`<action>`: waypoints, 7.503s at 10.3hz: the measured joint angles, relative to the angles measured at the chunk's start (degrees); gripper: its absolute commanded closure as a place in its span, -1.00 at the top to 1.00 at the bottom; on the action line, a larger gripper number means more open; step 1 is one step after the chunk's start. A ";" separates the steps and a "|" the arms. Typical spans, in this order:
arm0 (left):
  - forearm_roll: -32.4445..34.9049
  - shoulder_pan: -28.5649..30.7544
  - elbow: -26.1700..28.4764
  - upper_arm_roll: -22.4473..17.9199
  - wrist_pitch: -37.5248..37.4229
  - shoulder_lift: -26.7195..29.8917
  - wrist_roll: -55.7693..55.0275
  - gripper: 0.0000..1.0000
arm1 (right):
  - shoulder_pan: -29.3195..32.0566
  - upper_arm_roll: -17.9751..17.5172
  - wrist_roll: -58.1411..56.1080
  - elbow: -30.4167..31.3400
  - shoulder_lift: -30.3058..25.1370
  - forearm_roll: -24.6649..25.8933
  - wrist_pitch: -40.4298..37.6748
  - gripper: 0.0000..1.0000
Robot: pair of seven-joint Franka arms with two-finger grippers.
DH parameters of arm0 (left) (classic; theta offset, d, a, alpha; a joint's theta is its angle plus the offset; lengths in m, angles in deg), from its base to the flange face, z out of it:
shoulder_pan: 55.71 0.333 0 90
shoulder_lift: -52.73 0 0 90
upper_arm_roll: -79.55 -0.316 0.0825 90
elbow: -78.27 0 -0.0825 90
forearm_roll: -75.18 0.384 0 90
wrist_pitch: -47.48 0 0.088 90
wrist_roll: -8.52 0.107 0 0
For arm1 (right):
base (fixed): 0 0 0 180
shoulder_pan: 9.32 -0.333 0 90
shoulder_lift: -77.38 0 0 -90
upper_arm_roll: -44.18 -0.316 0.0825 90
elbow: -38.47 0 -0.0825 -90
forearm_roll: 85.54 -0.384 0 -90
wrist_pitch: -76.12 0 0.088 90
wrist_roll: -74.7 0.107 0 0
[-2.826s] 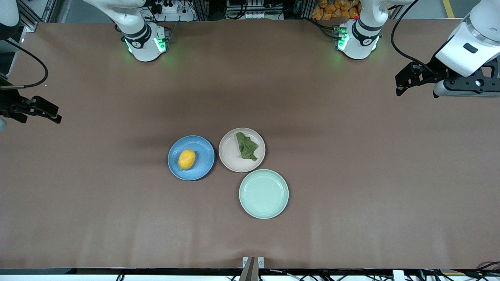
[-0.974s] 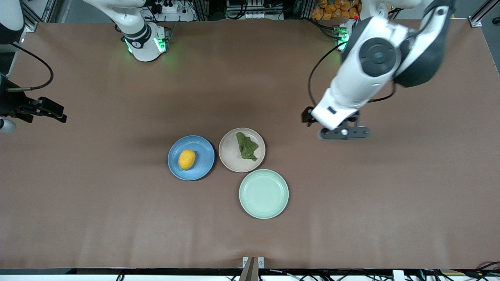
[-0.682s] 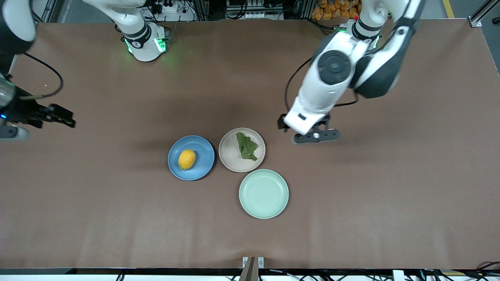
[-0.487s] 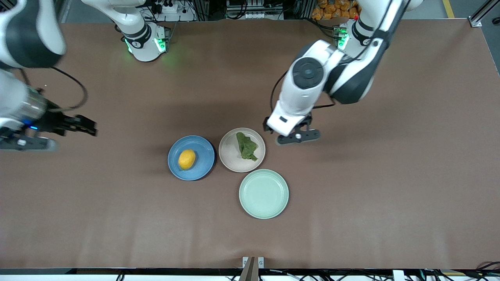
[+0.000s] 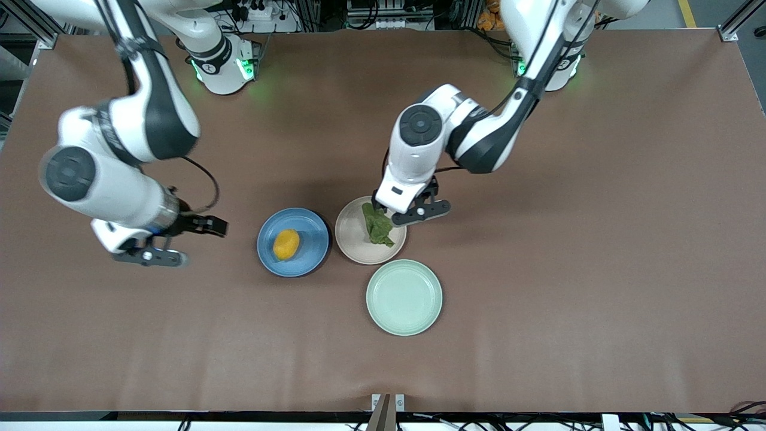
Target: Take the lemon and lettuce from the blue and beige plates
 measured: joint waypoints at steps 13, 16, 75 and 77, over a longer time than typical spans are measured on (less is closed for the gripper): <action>3.56 -4.80 -3.34 -1.17 14.57 -12.15 -9.64 1.00 | -7.28 -0.03 12.04 15.08 7.35 0.00 26.22 1.00; 3.56 -7.32 -3.62 -3.45 15.23 -13.68 -9.70 1.00 | -7.31 -0.04 12.12 15.80 8.12 0.00 27.25 1.00; -3.68 22.68 9.00 -7.29 -5.00 3.54 37.46 1.00 | 7.22 8.04 -27.91 24.98 3.96 0.11 34.03 0.01; -3.68 23.20 13.46 -7.31 -5.28 8.36 37.26 1.00 | 7.37 8.12 -27.91 27.73 3.99 0.11 38.20 0.01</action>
